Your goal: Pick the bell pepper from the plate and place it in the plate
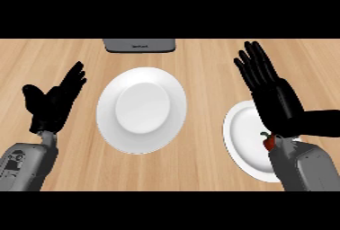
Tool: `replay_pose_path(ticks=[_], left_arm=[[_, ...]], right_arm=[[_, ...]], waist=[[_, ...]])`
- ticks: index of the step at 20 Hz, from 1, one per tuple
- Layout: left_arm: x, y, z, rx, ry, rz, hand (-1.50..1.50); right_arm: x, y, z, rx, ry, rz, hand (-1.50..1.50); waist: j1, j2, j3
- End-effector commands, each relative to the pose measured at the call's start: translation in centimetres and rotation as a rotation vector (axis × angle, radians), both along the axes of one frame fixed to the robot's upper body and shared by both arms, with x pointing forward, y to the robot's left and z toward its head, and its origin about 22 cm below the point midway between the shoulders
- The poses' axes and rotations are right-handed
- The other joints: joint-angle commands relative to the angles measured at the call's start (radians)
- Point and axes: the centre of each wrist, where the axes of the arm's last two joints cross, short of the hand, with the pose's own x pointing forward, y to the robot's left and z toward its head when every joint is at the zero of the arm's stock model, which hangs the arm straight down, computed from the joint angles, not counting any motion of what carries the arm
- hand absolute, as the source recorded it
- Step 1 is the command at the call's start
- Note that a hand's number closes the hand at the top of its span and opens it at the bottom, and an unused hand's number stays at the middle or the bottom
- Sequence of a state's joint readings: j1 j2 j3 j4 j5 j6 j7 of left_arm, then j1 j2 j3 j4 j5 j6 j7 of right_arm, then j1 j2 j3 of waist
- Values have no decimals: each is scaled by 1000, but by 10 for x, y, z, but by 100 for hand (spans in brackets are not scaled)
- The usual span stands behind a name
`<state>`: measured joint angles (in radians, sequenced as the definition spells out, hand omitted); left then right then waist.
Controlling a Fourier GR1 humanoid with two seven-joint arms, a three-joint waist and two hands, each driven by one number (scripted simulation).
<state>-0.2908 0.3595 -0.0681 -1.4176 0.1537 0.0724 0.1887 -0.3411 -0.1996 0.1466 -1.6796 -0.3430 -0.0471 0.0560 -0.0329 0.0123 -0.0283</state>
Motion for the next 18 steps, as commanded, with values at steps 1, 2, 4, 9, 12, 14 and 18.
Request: replay_pose_path(ticks=[1,2,4,9,12,14,18], left_arm=[[8,4,12,-15,-52,-12,0],[3,-2,14,10,-84,-26,0],[7,8,34,18,-181,-41,0],[6,2,34,20,-201,-40,0],[-7,8,36,11,-251,-44,0],[-9,12,41,16,-254,-34,0],[-13,17,35,1,-253,-54,0]], right_arm=[[2,2,-17,-84,-27,112,150],[-18,13,-18,-102,-47,257,150],[-28,36,-28,-190,-67,514,150],[-25,-2,5,-949,-297,418,150],[-80,-19,-102,-735,-163,364,-150],[-98,-40,-129,-559,-126,275,-150],[-96,-76,-151,-408,-212,254,-150]], waist=[[34,-9,28],[31,-14,29],[60,-13,29],[17,-55,19],[24,-17,32],[20,-15,34],[33,-11,30]])
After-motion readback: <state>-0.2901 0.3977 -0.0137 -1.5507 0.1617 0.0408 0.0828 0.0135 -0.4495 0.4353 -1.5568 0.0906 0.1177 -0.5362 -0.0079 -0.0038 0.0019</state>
